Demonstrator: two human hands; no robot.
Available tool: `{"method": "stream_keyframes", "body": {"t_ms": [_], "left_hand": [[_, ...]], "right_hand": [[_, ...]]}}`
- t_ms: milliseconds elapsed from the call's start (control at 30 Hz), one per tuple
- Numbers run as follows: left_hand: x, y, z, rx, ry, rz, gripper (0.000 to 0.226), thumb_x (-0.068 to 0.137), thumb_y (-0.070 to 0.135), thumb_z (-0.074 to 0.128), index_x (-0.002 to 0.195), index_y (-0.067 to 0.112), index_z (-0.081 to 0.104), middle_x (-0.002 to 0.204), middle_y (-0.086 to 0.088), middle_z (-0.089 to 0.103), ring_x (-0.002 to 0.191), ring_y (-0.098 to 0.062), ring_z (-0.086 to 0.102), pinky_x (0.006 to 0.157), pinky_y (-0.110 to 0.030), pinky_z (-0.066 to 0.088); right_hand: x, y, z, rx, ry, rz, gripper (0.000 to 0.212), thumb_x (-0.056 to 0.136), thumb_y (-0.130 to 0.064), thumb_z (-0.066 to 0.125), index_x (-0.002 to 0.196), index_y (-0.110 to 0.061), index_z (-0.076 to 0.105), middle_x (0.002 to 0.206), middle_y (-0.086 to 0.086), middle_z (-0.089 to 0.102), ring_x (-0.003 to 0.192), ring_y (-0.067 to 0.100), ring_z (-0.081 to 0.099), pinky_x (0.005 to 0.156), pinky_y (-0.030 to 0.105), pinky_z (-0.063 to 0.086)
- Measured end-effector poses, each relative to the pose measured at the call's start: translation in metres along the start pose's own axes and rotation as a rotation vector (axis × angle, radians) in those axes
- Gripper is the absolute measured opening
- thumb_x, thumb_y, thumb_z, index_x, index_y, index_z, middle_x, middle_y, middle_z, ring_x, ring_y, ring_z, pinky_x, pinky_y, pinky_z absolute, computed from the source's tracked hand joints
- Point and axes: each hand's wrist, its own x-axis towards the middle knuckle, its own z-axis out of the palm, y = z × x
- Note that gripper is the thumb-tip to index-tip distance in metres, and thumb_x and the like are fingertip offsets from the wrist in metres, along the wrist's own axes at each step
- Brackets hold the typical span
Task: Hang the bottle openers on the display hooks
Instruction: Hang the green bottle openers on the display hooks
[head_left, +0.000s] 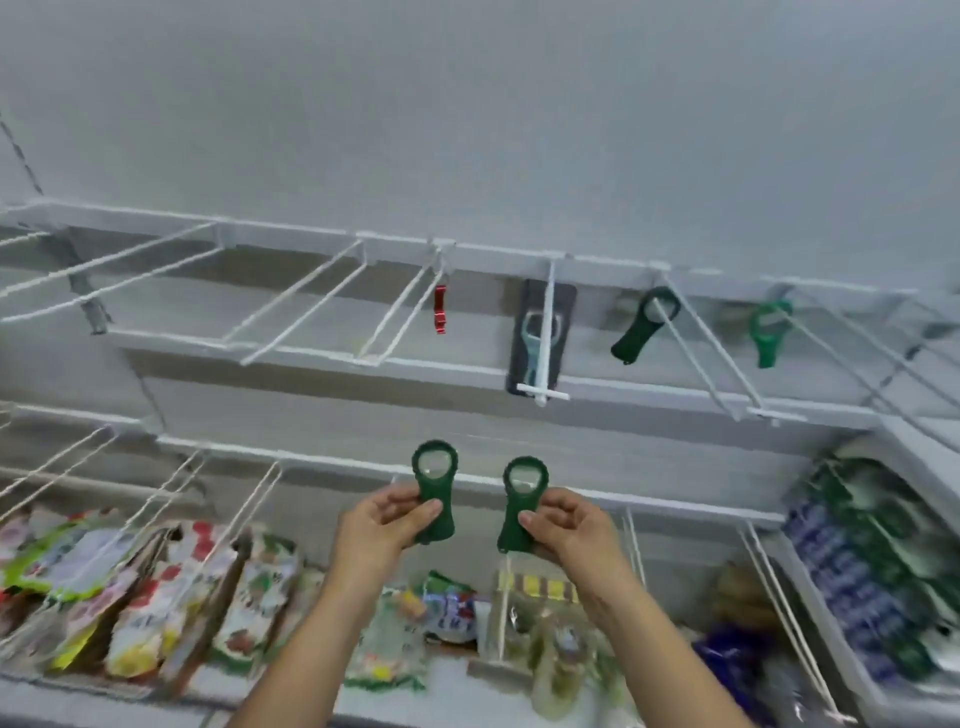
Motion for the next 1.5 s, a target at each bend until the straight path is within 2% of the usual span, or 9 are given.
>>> {"method": "stream_keyframes", "body": {"t_ms": [100, 200, 400, 500, 600, 800, 933, 1067, 1500], "left_hand": [[-0.001, 0.0, 0.044, 0.019, -0.131, 0.007, 0.023, 0.079, -0.005, 0.076, 0.096, 0.009, 0.068, 0.088, -0.008, 0.075, 0.078, -0.018, 0.071, 0.072, -0.025, 0.06], [-0.01, -0.003, 0.08, 0.033, -0.216, 0.028, 0.022, 0.077, -0.002, 0.078, 0.091, 0.013, 0.071, 0.083, -0.004, 0.077, 0.077, -0.016, 0.073, 0.071, -0.024, 0.061], [-0.028, -0.007, 0.118, 0.02, -0.214, 0.035, 0.025, 0.076, -0.002, 0.079, 0.093, 0.013, 0.072, 0.086, -0.009, 0.078, 0.082, -0.023, 0.073, 0.077, -0.034, 0.061], [-0.038, -0.006, 0.125, 0.023, -0.183, 0.061, 0.026, 0.076, -0.003, 0.078, 0.094, 0.014, 0.072, 0.085, -0.008, 0.078, 0.076, -0.017, 0.074, 0.069, -0.027, 0.06], [-0.044, -0.001, 0.127, 0.031, -0.172, 0.073, 0.027, 0.076, -0.006, 0.077, 0.094, 0.013, 0.071, 0.084, -0.008, 0.077, 0.073, -0.014, 0.074, 0.064, -0.022, 0.06], [-0.035, 0.011, 0.12, 0.056, -0.197, 0.13, 0.029, 0.076, 0.0, 0.079, 0.099, 0.015, 0.073, 0.09, -0.007, 0.079, 0.086, -0.021, 0.075, 0.074, -0.03, 0.06], [-0.029, 0.009, 0.115, 0.063, -0.207, 0.133, 0.036, 0.073, 0.004, 0.082, 0.108, 0.01, 0.073, 0.096, -0.01, 0.078, 0.093, -0.026, 0.074, 0.084, -0.038, 0.06], [-0.027, 0.001, 0.112, 0.041, -0.218, 0.12, 0.034, 0.075, 0.0, 0.079, 0.108, 0.008, 0.072, 0.098, -0.013, 0.077, 0.093, -0.027, 0.074, 0.075, -0.03, 0.062], [-0.025, -0.004, 0.113, 0.038, -0.278, 0.113, 0.03, 0.076, -0.003, 0.078, 0.102, 0.011, 0.075, 0.097, -0.012, 0.077, 0.094, -0.028, 0.073, 0.08, -0.034, 0.061]], "right_hand": [[-0.016, -0.004, -0.04, 0.038, 0.113, -0.028, 0.018, 0.086, 0.009, 0.068, 0.1, -0.001, 0.062, 0.073, 0.011, 0.063, 0.073, 0.021, 0.069, 0.068, 0.029, 0.061], [-0.033, -0.007, -0.072, 0.075, 0.156, -0.059, 0.019, 0.086, 0.007, 0.067, 0.104, 0.004, 0.063, 0.077, 0.013, 0.071, 0.08, 0.026, 0.073, 0.078, 0.038, 0.062], [-0.051, -0.024, -0.111, 0.11, 0.151, -0.141, 0.017, 0.086, 0.008, 0.068, 0.101, -0.001, 0.065, 0.081, 0.01, 0.075, 0.081, 0.025, 0.074, 0.082, 0.044, 0.061], [-0.057, -0.031, -0.12, 0.123, 0.131, -0.166, 0.019, 0.085, 0.007, 0.069, 0.1, -0.004, 0.067, 0.087, 0.013, 0.076, 0.085, 0.028, 0.075, 0.08, 0.043, 0.062], [-0.061, -0.039, -0.12, 0.109, 0.107, -0.188, 0.021, 0.085, 0.005, 0.07, 0.103, -0.004, 0.068, 0.092, 0.016, 0.076, 0.09, 0.031, 0.074, 0.082, 0.044, 0.061], [-0.078, -0.067, -0.107, 0.113, 0.046, -0.298, 0.02, 0.084, 0.009, 0.068, 0.099, -0.004, 0.07, 0.09, 0.015, 0.077, 0.083, 0.024, 0.074, 0.072, 0.03, 0.061], [-0.093, -0.084, -0.105, 0.104, 0.038, -0.389, 0.025, 0.083, 0.005, 0.07, 0.106, -0.005, 0.07, 0.096, 0.013, 0.077, 0.089, 0.027, 0.075, 0.078, 0.036, 0.062], [-0.092, -0.095, -0.1, 0.138, 0.058, -0.447, 0.026, 0.085, 0.005, 0.068, 0.109, -0.005, 0.069, 0.097, 0.014, 0.076, 0.09, 0.028, 0.074, 0.077, 0.037, 0.062], [-0.061, -0.098, -0.084, 0.261, 0.147, -0.407, 0.017, 0.085, 0.008, 0.067, 0.099, -0.003, 0.066, 0.088, 0.02, 0.075, 0.083, 0.031, 0.075, 0.073, 0.037, 0.063]]}}
